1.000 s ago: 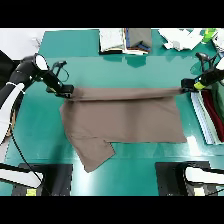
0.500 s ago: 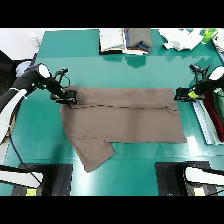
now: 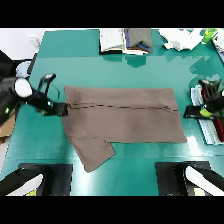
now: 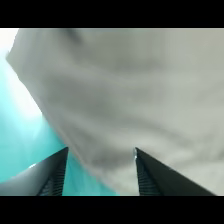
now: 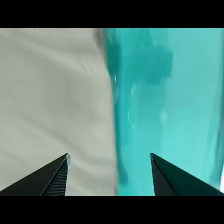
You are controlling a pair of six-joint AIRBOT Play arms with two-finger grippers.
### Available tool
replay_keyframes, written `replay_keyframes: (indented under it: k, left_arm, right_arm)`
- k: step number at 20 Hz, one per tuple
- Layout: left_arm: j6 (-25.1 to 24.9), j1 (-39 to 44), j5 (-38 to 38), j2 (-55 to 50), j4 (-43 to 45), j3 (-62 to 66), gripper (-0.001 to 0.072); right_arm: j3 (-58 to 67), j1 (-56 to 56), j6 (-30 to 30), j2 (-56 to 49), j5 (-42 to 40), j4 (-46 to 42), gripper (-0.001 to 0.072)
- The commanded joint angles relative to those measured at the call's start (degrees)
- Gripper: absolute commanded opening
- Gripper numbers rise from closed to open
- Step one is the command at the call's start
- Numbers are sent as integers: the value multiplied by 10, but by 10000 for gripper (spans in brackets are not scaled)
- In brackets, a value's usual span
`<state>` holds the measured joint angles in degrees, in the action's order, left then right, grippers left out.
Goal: Fold the shirts.
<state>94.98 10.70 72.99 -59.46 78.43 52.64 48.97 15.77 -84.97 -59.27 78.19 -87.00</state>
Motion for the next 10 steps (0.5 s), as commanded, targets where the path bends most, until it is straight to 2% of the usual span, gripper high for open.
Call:
replay_keyframes:
  k: [1, 4, 8, 10]
  left_arm:
    - [42, 38, -5, 68, 5, -102, 498]
    - [60, 77, -29, 72, 3, -130, 498]
    - [72, 102, -47, 72, -1, -132, 499]
    - [72, 102, -42, 72, -4, -131, 498]
  right_arm:
    - [-113, 51, 0, 49, 14, -6, 585]
    - [-163, 78, 0, 40, 6, 35, 583]
    - [-174, 43, 2, 7, -22, 75, 575]
    - [-175, 17, -5, -1, -32, 78, 514]
